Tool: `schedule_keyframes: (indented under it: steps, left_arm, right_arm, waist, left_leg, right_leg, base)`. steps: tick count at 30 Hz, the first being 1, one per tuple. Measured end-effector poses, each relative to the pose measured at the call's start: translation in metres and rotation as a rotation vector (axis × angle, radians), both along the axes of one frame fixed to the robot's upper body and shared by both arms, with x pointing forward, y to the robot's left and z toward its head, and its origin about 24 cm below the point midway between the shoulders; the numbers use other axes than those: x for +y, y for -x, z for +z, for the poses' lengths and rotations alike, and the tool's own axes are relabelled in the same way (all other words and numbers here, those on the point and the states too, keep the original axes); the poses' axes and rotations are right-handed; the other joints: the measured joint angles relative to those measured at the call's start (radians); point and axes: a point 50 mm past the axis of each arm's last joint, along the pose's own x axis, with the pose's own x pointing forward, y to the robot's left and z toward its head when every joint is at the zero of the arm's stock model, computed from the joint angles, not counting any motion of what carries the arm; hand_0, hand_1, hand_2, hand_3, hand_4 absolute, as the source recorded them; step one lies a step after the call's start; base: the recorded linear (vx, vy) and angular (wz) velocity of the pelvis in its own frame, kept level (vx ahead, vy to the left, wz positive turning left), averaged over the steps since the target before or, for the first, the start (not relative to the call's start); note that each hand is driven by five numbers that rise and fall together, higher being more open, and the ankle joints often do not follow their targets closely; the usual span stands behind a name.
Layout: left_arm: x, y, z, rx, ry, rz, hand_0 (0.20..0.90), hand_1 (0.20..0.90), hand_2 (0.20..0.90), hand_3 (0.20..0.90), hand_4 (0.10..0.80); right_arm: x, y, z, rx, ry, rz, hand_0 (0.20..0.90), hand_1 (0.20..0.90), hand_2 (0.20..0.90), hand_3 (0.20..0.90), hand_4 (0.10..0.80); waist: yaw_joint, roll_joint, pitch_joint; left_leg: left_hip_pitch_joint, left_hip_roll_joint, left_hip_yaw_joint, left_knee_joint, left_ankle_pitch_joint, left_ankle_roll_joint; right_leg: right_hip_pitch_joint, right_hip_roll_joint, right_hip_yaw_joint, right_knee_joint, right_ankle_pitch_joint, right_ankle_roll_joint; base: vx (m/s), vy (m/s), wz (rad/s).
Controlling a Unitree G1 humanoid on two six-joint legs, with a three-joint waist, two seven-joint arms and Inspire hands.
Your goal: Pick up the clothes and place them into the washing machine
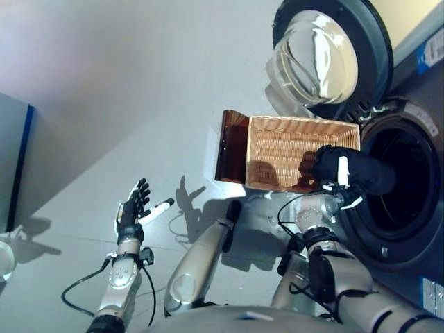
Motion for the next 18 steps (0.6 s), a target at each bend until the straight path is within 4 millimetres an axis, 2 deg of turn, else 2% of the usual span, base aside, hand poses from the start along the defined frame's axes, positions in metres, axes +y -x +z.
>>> schedule_keyframes:
  steps: [5,7,13,16,18]
  left_arm:
    - [-0.010,0.001,-0.003,0.012,0.013,-0.034,0.900,0.900,0.900,0.900,0.800]
    - [-0.012,0.003,-0.004,0.015,0.022,-0.037,0.900,0.900,0.900,0.900,0.800]
    - [-0.018,0.011,-0.011,0.042,0.051,-0.032,0.900,0.900,0.900,0.900,0.800]
    - [-0.019,0.011,-0.011,0.042,0.053,-0.038,0.900,0.900,0.900,0.900,0.800]
    - [-0.017,0.013,-0.012,0.048,0.053,-0.028,0.900,0.900,0.900,0.900,0.800]
  right_arm:
    - [0.005,-0.001,0.004,-0.012,-0.019,-0.029,0.200,0.200,0.200,0.200,0.300]
    - [0.005,-0.002,0.005,-0.018,-0.020,-0.036,0.200,0.200,0.200,0.200,0.300]
    - [0.004,-0.006,0.014,-0.028,-0.028,-0.081,0.200,0.200,0.200,0.200,0.300]
    - [-0.020,-0.007,0.028,-0.044,-0.025,-0.177,0.200,0.200,0.200,0.200,0.300]
    - [-0.053,-0.009,0.054,-0.087,0.020,-0.273,0.200,0.200,0.200,0.200,0.300]
  waist:
    - [-0.004,0.040,0.003]
    - [-0.006,0.043,0.002]
    - [-0.027,0.052,0.001]
    - [-0.027,0.076,0.002]
    - [-0.025,0.100,0.000]
  left_leg:
    - [0.002,0.005,0.006,0.003,0.001,-0.001]
    - [0.004,0.005,0.012,0.006,-0.001,0.005]
    - [0.005,0.007,0.027,0.004,-0.003,0.000]
    - [0.008,0.008,0.038,0.003,-0.003,0.001]
    - [0.021,0.007,0.066,-0.015,0.002,0.009]
  right_leg:
    - [-0.003,0.002,0.000,0.002,0.001,0.001]
    - [-0.006,-0.003,0.002,0.008,0.006,0.019]
    - [-0.019,-0.011,0.003,0.020,0.011,0.026]
    - [-0.024,-0.008,0.022,0.013,0.019,0.033]
    - [-0.023,-0.010,0.049,-0.009,0.037,0.046]
  base:
    - [-0.001,0.003,-0.01]
    - [-0.006,0.005,-0.06]
    - [-0.045,0.030,-0.09]
    - [0.028,0.035,-0.14]
    - [0.039,0.014,-0.26]
